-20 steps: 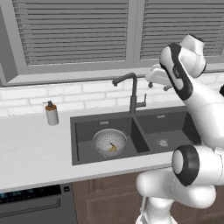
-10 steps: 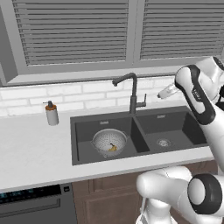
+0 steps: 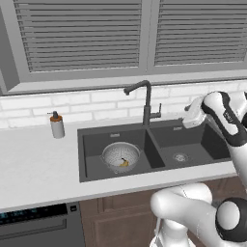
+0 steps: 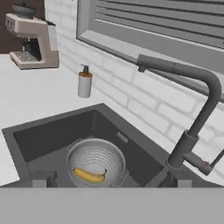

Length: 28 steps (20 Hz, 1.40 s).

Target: Put the colander in the sink, put the banana in the colander, and turn on the sink faucet and pour water over the colander.

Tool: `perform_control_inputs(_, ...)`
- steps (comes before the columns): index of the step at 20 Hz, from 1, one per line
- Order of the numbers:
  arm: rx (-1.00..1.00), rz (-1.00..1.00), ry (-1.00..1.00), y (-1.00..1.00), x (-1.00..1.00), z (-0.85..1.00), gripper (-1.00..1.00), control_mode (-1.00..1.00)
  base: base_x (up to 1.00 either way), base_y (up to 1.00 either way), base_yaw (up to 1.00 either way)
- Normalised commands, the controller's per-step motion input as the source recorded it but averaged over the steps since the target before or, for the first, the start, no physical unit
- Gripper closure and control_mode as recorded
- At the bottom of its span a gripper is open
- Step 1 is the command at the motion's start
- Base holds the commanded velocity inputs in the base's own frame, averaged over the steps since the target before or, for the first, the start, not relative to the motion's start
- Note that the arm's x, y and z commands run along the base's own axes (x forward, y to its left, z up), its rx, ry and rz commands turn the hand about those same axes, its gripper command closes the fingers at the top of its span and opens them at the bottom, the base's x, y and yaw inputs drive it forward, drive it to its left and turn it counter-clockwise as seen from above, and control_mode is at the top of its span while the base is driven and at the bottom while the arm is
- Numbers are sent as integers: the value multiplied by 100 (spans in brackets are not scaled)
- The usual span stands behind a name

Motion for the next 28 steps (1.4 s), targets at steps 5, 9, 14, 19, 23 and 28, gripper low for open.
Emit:
perform_control_inputs(5, 0, 31, -2, -39, 36, -18, -100, -100, 0, 0, 0)
perform_control_inputs(9, 0, 11, 0, 0, 43, -21, -100, -100, 0, 0, 0)
perform_control_inputs(14, 4, -1, 0, 1, 65, -5, -100, -100, 0, 0, 0)
perform_control_inputs(19, 3, -20, 0, 12, 36, -28, -100, -100, 0, 0, 0)
perform_control_inputs(23, 4, -27, 0, 0, 51, -28, -100, -100, 0, 0, 0)
perform_control_inputs(28, 11, -8, 0, -15, 45, -24, -100, -100, 0, 0, 0)
